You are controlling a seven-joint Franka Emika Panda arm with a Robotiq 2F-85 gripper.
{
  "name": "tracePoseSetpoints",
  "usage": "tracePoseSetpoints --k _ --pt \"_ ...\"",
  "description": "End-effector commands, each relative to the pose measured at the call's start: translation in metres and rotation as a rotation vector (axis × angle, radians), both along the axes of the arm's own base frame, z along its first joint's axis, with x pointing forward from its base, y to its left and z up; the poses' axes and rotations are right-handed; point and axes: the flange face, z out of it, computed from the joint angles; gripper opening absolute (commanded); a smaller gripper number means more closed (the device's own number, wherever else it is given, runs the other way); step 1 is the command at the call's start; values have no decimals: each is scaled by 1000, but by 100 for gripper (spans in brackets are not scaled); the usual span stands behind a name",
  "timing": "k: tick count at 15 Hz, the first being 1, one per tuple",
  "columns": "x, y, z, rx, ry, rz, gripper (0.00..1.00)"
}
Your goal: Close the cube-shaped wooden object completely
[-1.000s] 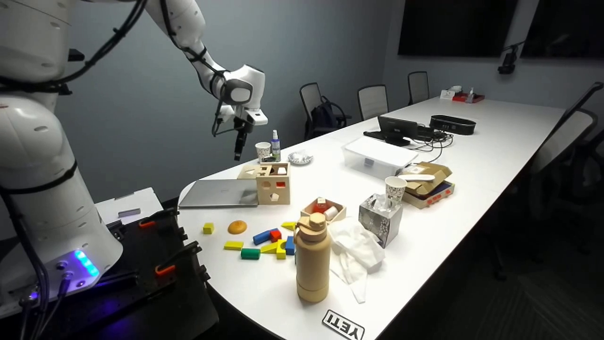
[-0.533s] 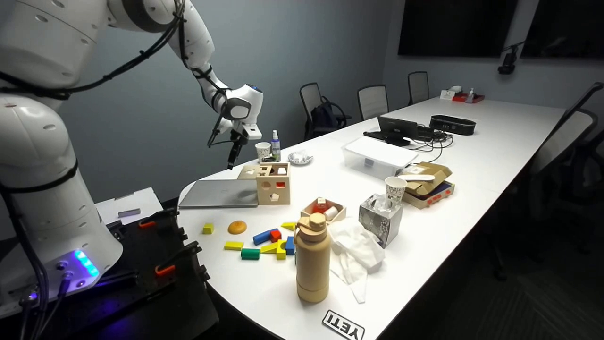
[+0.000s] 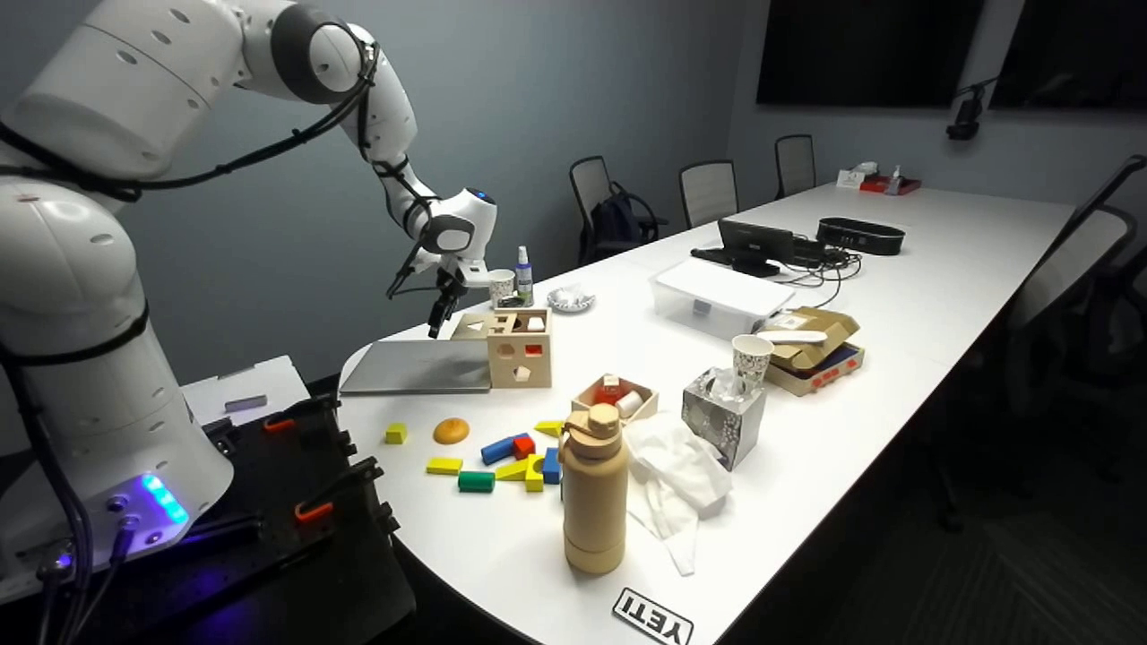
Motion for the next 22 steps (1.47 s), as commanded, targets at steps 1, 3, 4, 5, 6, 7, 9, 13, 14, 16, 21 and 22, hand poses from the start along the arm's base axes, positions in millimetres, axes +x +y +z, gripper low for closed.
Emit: tracePoseSetpoints --k 1,3,4,5,6,7,9,13,14,16,21,22 --pt "13 8 -11 -46 -18 -59 100" --pt "17 7 -14 -85 -24 -83 100" --pt "19 6 -15 -113 -28 -95 100" --pt "21 6 -16 -146 -34 -109 100" --pt "23 5 -16 -174 -39 -120 100" --pt "24 5 -15 -205 -48 -132 100" --pt "27 5 -13 -253 -64 -150 100" --pt "30 1 -10 -328 -85 -186 100" --pt "31 -2 -10 -346 -86 -196 100" --pt "32 -8 -10 -372 -90 -216 100" --pt "39 -27 -5 -415 -115 -260 100" --pt "40 -32 -4 -425 -120 -269 100"
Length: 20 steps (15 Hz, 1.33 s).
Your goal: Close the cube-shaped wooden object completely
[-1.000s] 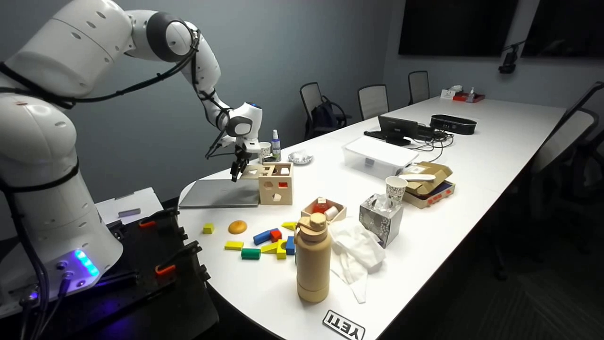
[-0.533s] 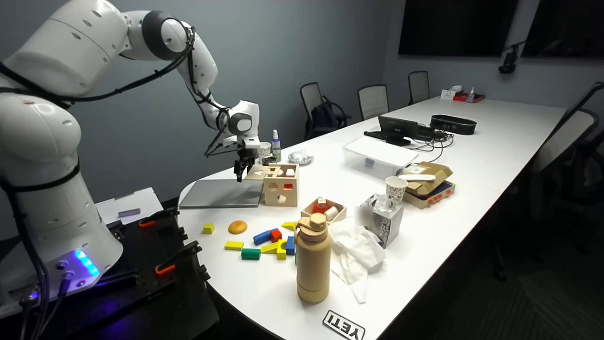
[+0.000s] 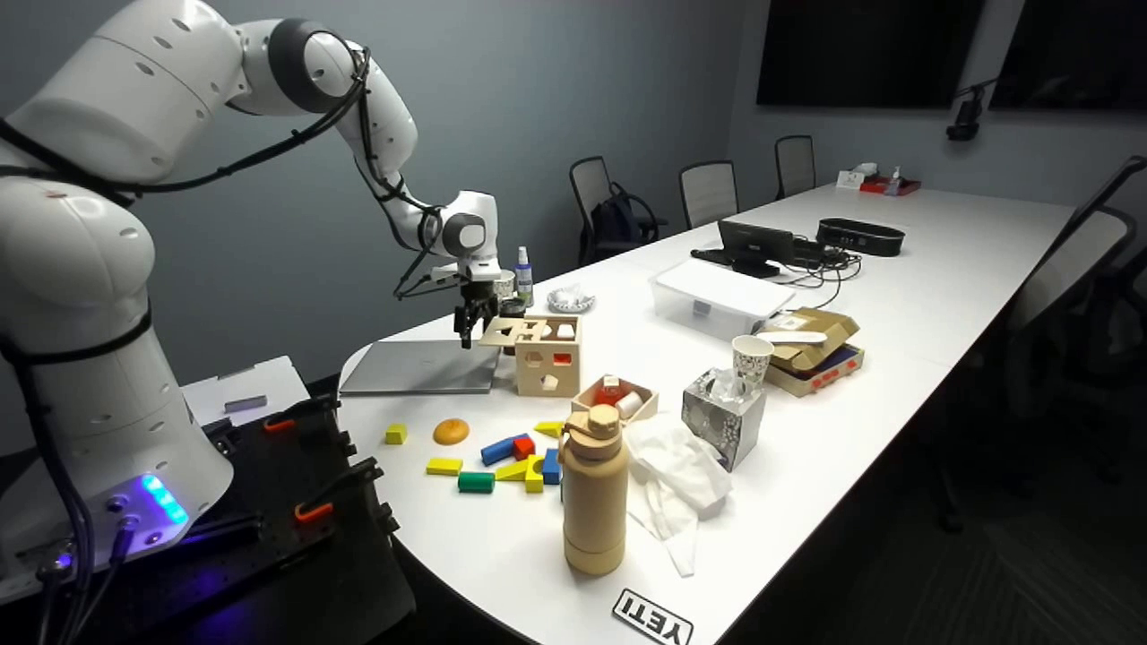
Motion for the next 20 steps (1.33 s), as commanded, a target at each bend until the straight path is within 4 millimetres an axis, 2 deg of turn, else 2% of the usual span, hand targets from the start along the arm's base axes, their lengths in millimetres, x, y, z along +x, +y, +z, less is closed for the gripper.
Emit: tracePoseSetpoints --k 1,15,17,20 --pt "6 -12 8 -52 -16 -36 100" --pt "35 -82 26 -194 -74 -43 100" --pt "37 -86 25 -202 -79 -33 100" --pt "36 -82 32 -171 -86 -16 100"
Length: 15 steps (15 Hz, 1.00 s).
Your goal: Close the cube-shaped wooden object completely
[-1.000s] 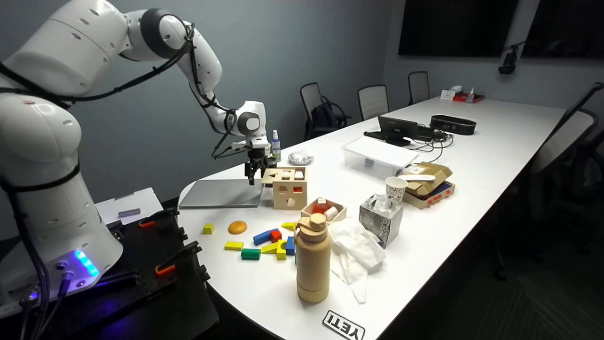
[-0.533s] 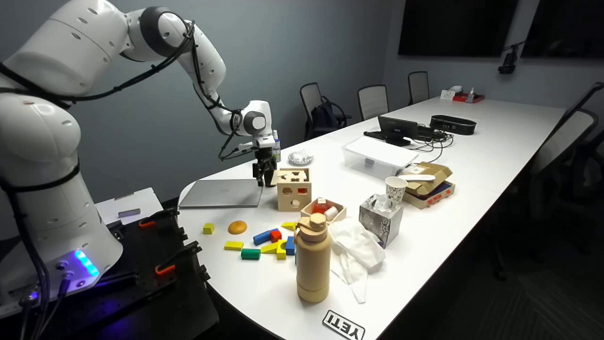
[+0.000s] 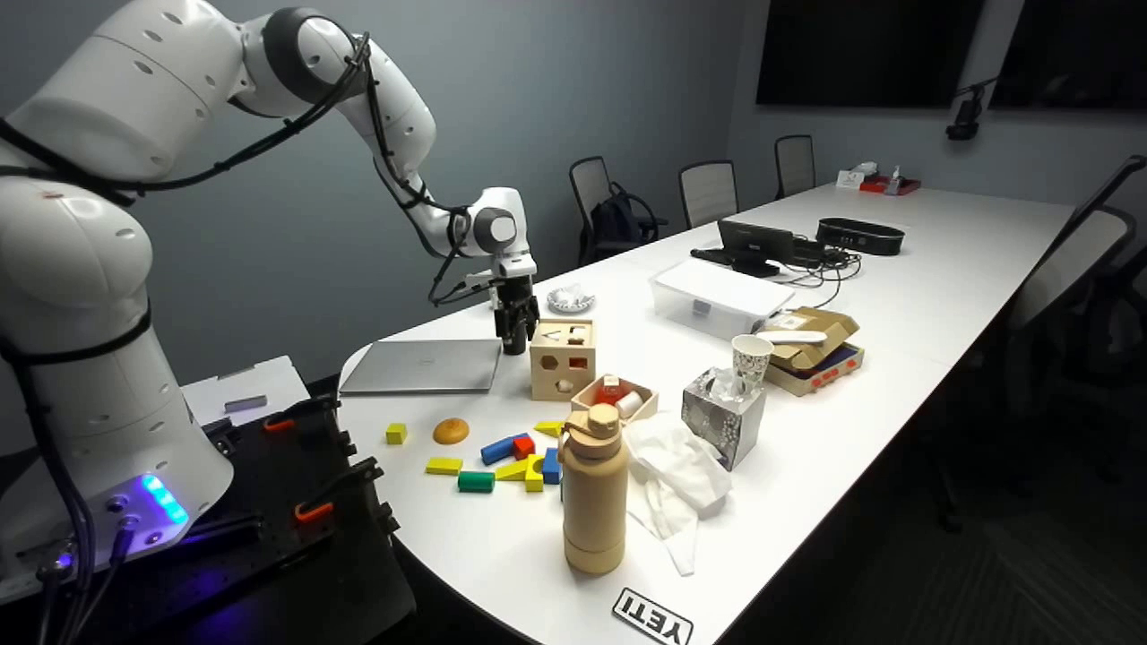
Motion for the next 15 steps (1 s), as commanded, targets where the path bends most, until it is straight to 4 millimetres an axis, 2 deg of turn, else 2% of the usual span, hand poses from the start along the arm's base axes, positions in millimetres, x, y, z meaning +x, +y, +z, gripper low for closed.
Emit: tracePoseSetpoints --k 1,3,7,11,15 --pt "-2 7 23 30 -11 14 100" --pt "-7 17 41 101 -21 56 100" --pt "-27 32 93 201 -31 150 100" --pt "-45 19 149 204 -45 210 100" --pt "-50 3 184 219 -60 261 100"
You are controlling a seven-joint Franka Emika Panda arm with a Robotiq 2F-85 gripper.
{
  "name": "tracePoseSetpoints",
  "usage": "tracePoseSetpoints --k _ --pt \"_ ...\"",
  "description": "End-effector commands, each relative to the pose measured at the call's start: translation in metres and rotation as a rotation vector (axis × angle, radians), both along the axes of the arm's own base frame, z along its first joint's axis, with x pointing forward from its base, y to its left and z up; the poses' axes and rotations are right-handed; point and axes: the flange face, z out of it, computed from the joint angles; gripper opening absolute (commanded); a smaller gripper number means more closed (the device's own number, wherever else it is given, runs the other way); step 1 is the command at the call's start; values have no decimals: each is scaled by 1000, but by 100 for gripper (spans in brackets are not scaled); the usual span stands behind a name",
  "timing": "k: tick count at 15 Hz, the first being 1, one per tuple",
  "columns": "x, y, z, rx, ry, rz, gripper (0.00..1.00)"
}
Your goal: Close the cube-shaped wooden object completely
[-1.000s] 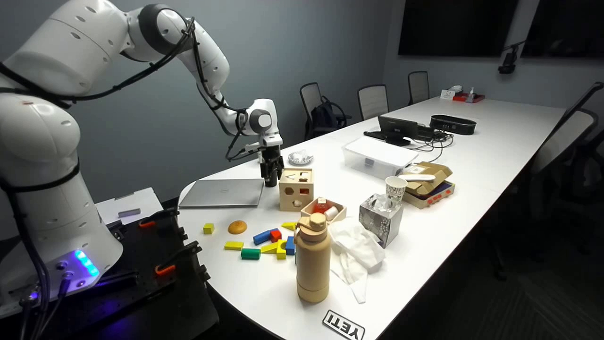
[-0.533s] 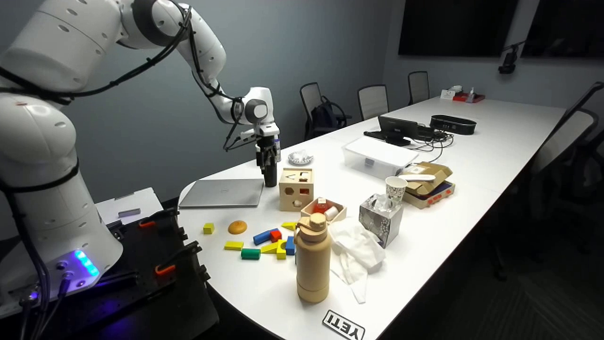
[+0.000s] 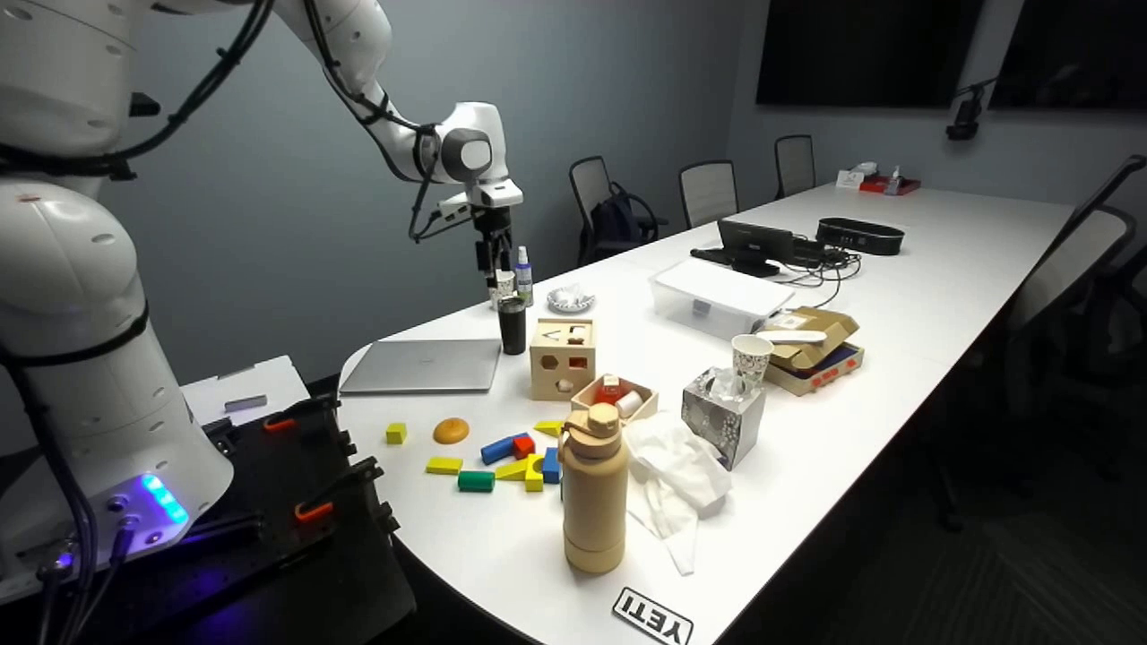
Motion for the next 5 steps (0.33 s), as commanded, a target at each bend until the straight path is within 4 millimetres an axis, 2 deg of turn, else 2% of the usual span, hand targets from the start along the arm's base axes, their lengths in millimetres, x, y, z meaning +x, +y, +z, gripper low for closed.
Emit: tracePoseSetpoints --k 1,5 --pt "-16 -14 31 22 7 51 100" --pt "-15 -24 42 41 1 90 100"
